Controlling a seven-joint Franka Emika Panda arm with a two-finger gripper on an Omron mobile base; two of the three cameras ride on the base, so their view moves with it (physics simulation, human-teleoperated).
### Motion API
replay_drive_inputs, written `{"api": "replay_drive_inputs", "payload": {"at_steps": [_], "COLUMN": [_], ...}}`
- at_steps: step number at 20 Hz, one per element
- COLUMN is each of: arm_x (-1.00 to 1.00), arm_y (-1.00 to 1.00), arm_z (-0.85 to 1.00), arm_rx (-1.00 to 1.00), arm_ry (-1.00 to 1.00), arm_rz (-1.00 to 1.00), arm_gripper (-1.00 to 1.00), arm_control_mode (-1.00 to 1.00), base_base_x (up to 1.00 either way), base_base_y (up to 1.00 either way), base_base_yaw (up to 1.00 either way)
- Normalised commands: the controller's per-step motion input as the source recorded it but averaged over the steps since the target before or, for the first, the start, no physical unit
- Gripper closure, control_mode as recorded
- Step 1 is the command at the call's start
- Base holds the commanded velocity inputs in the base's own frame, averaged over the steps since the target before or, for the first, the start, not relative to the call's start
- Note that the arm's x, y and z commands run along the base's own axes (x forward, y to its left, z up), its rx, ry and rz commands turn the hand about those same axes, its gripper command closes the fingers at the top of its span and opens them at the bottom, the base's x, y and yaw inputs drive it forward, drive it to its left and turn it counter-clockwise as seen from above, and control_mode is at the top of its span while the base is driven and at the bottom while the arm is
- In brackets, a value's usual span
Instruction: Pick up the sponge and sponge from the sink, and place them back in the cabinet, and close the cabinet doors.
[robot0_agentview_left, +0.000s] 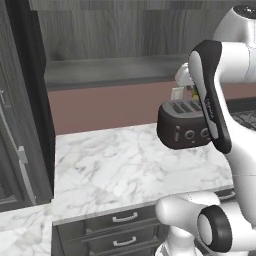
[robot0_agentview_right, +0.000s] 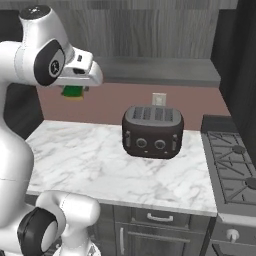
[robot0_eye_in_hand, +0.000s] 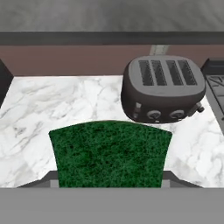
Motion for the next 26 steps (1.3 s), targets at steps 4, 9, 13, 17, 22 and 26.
{"api": "replay_drive_inputs", "payload": {"at_steps": [4, 9, 13, 17, 22, 26], "arm_x": [0.19, 0.34, 0.54, 0.56, 0.58, 0.57], "arm_y": [0.00, 0.00, 0.00, 0.00, 0.00, 0.00], "arm_z": [0.31, 0.30, 0.19, 0.11, 0.00, 0.00], "arm_rx": [0.00, 0.00, 0.00, 0.00, 0.00, 0.00], "arm_ry": [-0.19, -0.16, -0.09, -0.07, -0.03, 0.00], "arm_rz": [0.00, 0.00, 0.00, 0.00, 0.00, 0.00], "arm_gripper": [1.00, 1.00, 1.00, 1.00, 1.00, 1.00], "arm_control_mode": [-1.00, -1.00, -1.00, -1.00, -1.00, -1.00], "base_base_x": [0.00, 0.00, 0.00, 0.00, 0.00, 0.00], "base_base_y": [0.00, 0.00, 0.00, 0.00, 0.00, 0.00], "base_base_yaw": [0.00, 0.00, 0.00, 0.00, 0.00, 0.00]}}
